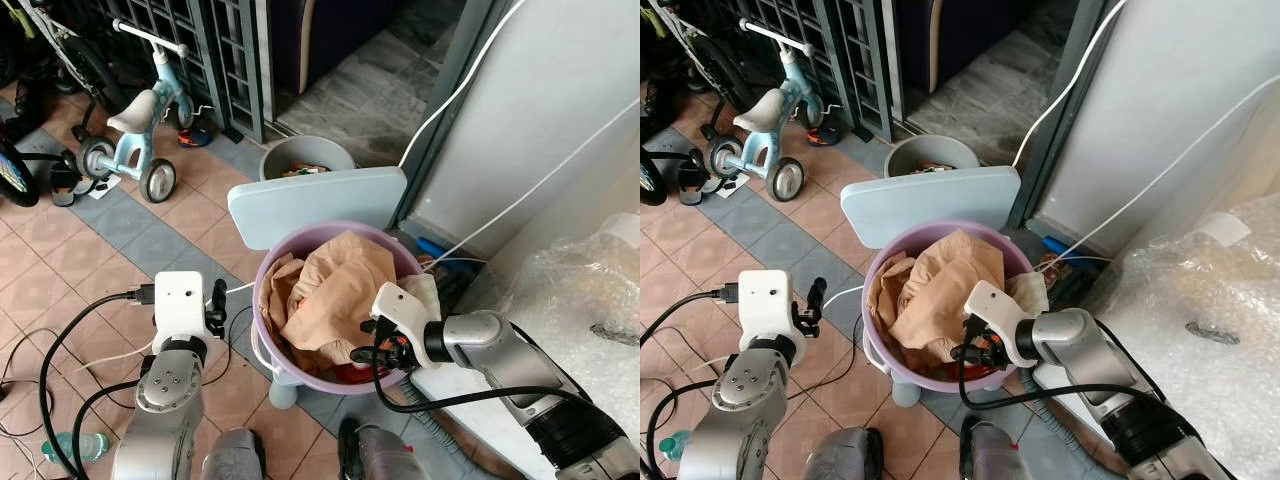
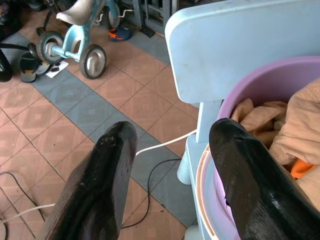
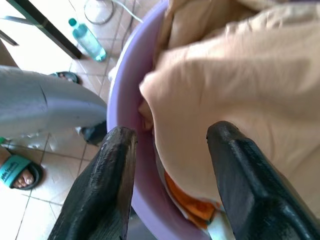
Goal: Clothes washing
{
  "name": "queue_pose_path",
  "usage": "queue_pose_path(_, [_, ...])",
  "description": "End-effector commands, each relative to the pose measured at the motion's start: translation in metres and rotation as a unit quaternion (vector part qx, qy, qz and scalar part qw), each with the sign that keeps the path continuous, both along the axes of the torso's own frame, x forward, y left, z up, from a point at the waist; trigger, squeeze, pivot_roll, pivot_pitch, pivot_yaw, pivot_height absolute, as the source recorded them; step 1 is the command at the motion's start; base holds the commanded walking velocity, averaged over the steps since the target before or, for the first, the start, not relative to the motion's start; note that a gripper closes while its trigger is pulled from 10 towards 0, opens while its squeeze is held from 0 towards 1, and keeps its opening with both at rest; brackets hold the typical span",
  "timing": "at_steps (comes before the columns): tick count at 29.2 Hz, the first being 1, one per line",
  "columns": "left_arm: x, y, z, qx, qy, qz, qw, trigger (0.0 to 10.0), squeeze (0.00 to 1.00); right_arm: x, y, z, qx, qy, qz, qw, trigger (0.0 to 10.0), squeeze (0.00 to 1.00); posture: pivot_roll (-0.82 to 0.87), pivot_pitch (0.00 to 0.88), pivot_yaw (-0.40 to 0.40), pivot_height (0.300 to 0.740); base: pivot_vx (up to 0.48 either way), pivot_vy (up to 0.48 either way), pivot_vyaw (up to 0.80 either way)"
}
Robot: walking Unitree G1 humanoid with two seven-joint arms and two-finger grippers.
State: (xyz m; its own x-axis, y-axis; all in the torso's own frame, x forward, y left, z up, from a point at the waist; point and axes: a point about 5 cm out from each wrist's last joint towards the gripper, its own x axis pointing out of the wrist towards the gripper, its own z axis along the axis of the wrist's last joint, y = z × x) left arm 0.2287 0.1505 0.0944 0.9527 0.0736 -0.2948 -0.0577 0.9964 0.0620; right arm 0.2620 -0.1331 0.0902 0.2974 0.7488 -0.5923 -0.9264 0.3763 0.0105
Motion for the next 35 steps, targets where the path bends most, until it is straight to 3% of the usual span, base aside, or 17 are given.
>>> queue_pose_path(1, [0.0, -0.003, -0.004, -0.004, 0.01, -0.009, 1.0, 10.0, 0.0, 0.001, 0.002, 0.02, 0.045, -0.016, 0.023, 0.999, 10.0, 1.0, 0.08, 0.176, -0.014, 0.74, 0.0, 0.0, 0.0])
queue_pose_path(2, [0.0, -0.003, -0.004, -0.004, 0.01, -0.009, 1.0, 10.0, 0.0, 0.001, 0.002, 0.02, 0.045, -0.016, 0.023, 0.999, 10.0, 1.0, 0.08, 0.176, -0.014, 0.74, 0.0, 0.0, 0.0])
queue_pose_path(4, [0.003, -0.005, -0.004, -0.006, 0.009, -0.012, 1.0, 10.0, 0.0, 0.02, 0.002, 0.038, 0.107, -0.052, -0.049, 0.992, 10.0, 1.0, 0.07, 0.167, -0.007, 0.74, 0.0, 0.0, 0.0])
queue_pose_path(6, [0.004, -0.007, -0.003, -0.007, 0.007, -0.014, 1.0, 10.0, 0.0, 0.038, 0.0, 0.042, 0.106, -0.107, -0.111, 0.982, 10.0, 1.0, 0.08, 0.169, -0.007, 0.74, 0.0, 0.0, 0.0])
queue_pose_path(10, [0.003, -0.009, -0.001, -0.009, 0.005, -0.016, 1.0, 10.0, 0.0, 0.06, 0.005, 0.037, 0.099, -0.148, -0.21, 0.961, 10.0, 1.0, 0.1, 0.192, -0.013, 0.74, 0.0, 0.0, 0.0])
queue_pose_path(13, [-0.003, -0.009, 0.002, -0.008, 0.005, -0.015, 1.0, 10.0, 0.0, 0.068, 0.01, 0.02, 0.054, -0.149, -0.257, 0.953, 10.0, 1.0, 0.12, 0.213, -0.022, 0.74, 0.0, 0.0, 0.0])
queue_pose_path(19, [-0.02, -0.008, 0.004, -0.012, 0.018, -0.005, 1.0, 10.0, 0.0, 0.077, 0.025, -0.005, 0.015, -0.126, -0.305, 0.944, 10.0, 1.0, 0.16, 0.274, -0.042, 0.74, 0.0, 0.0, 0.0])
queue_pose_path(21, [-0.028, -0.008, 0.007, -0.013, 0.02, 0.002, 1.0, 10.0, 0.0, 0.081, 0.023, -0.012, 0.004, -0.122, -0.339, 0.933, 10.0, 1.0, 0.19, 0.305, -0.053, 0.74, 0.0, 0.0, 0.0])
queue_pose_path(23, [-0.032, -0.008, 0.009, -0.015, 0.022, 0.005, 1.0, 10.0, 0.0, 0.081, 0.023, -0.016, 0.004, -0.114, -0.348, 0.931, 10.0, 1.0, 0.2, 0.316, -0.055, 0.74, 0.0, 0.0, 0.0])
queue_pose_path(24, [-0.036, -0.007, 0.01, -0.018, 0.026, 0.01, 0.999, 10.0, 0.0, 0.081, 0.022, -0.023, -0.01, -0.105, -0.355, 0.929, 10.0, 0.69, 0.2, 0.333, -0.062, 0.74, 0.0, 0.0, 0.0])
queue_pose_path(26, [-0.04, -0.007, 0.011, -0.018, 0.028, 0.012, 0.999, 10.0, 0.0, 0.08, 0.022, -0.027, -0.016, -0.101, -0.357, 0.928, 10.0, 0.69, 0.2, 0.337, -0.063, 0.74, 0.0, 0.0, 0.0])
queue_pose_path(27, [-0.042, -0.007, 0.011, -0.019, 0.031, 0.014, 0.999, 10.0, 0.0, 0.078, 0.023, -0.03, -0.013, -0.09, -0.358, 0.929, 10.0, 0.0, 0.2, 0.347, -0.065, 0.74, 0.0, 0.0, 0.0])
queue_pose_path(29, [-0.045, -0.006, 0.011, -0.02, 0.035, 0.016, 0.999, 10.0, 0.0, 0.076, 0.025, -0.035, -0.009, -0.073, -0.359, 0.931, 10.0, 0.0, 0.2, 0.354, -0.065, 0.74, 0.0, 0.0, 0.0])
queue_pose_path(30, [-0.046, -0.006, 0.011, -0.021, 0.037, 0.018, 0.999, 10.0, 0.0, 0.075, 0.026, -0.037, -0.01, -0.066, -0.356, 0.932, 9.5, 0.0, 0.2, 0.356, -0.065, 0.74, 0.0, 0.0, 0.0])
queue_pose_path(31, [-0.047, -0.006, 0.011, -0.021, 0.039, 0.018, 0.999, 10.0, 0.0, 0.074, 0.028, -0.039, -0.005, -0.057, -0.355, 0.933, 0.0, 0.0, 0.2, 0.358, -0.067, 0.74, 0.0, 0.0, 0.0])
queue_pose_path(35, [-0.048, -0.008, 0.01, -0.023, 0.045, 0.016, 0.999, 10.0, 0.0, 0.073, 0.031, -0.043, 0.029, -0.031, -0.376, 0.926, 0.0, 0.0, 0.2, 0.362, -0.069, 0.74, 0.0, 0.0, 0.0])
